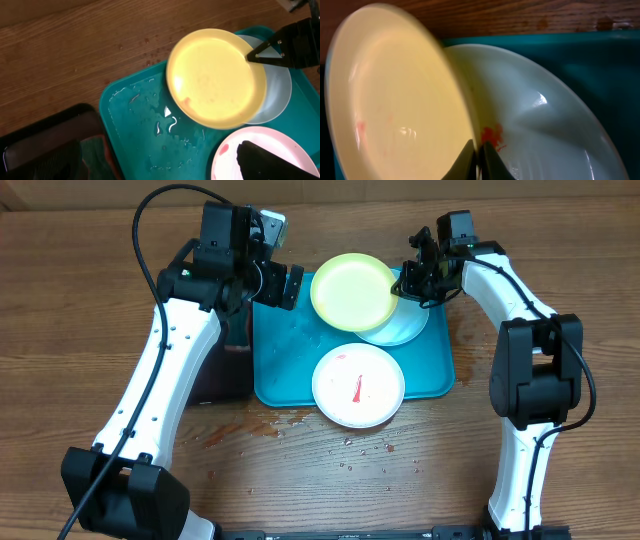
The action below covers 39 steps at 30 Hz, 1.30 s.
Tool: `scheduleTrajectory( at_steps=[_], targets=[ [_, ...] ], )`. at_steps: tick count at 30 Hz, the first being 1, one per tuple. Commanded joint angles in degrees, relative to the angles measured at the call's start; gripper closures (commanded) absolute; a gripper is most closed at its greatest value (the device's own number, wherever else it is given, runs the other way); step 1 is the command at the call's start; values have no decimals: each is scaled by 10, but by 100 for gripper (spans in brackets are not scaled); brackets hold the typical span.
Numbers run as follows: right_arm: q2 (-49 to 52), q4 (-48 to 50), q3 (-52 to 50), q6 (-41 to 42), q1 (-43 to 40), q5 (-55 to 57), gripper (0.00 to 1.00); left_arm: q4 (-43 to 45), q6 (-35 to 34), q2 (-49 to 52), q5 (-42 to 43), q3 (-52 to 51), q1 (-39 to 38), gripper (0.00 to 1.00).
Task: Clean dirty plates on tray and stack at the side
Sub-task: 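Carry the yellow plate right and set it on the table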
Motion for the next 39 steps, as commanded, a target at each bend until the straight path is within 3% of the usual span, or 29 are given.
scheduleTrajectory(
  at_steps=[1,11,24,30,39],
  targets=[
    [7,6,1,3,-2,-52,96,2,-7,-12,-4,6,1,0],
    [-38,-35,61,7,-54,-116,96,-1,-8,-12,-14,6,1,0],
    [-79,-119,83,73,-252,171,96,-1,-8,-12,-14,6,0,0],
    [-79,-144,54,57,-296,187,96,0,-8,-12,-14,6,0,0],
    [-79,-115,-41,58,-295,188,96,-1,-8,-12,-14,6,0,0]
  ],
)
